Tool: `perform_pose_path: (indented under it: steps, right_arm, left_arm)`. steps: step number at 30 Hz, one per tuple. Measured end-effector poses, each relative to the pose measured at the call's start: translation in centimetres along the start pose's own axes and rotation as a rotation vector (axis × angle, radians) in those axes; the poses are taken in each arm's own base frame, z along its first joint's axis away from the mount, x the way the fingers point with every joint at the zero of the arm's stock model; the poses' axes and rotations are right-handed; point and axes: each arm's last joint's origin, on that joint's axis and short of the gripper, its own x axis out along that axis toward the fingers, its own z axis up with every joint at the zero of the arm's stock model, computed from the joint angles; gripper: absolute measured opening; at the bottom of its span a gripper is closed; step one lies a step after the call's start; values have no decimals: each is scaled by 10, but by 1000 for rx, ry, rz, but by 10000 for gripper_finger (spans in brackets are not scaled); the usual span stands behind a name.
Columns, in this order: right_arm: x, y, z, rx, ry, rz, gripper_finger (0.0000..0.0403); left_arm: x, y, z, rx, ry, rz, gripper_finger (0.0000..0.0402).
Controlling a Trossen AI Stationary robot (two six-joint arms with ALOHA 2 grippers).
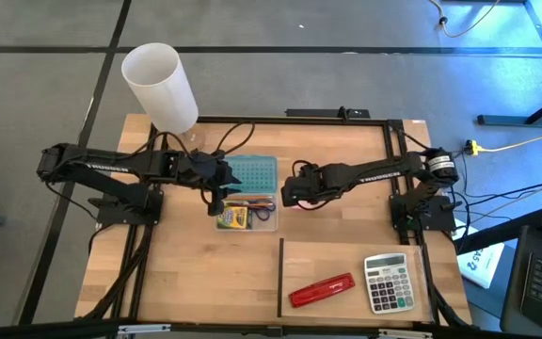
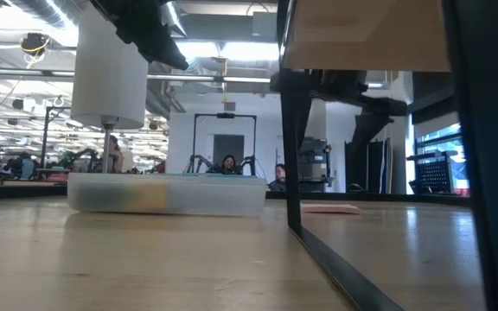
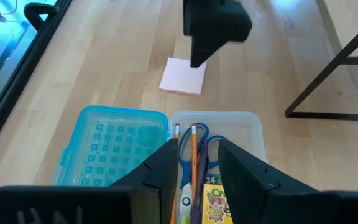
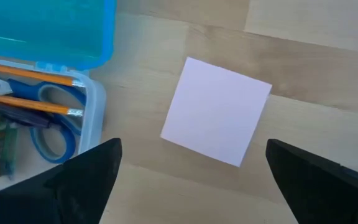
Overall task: Pack school essentials
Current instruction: Put the pink sticky notes into the blue supply box
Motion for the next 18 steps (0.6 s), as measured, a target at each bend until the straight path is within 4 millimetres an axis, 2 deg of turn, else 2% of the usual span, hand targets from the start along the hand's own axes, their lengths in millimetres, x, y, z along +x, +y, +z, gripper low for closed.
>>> perform_pose_path:
  steps: [8, 18]
  right_arm:
    - [29, 2, -2, 47, 17, -81, 400]
    - [50, 1, 2, 134, 14, -131, 400]
  left_arm:
    - [0, 0, 0, 0, 0, 0, 108]
    - [0, 0, 0, 0, 0, 0, 108]
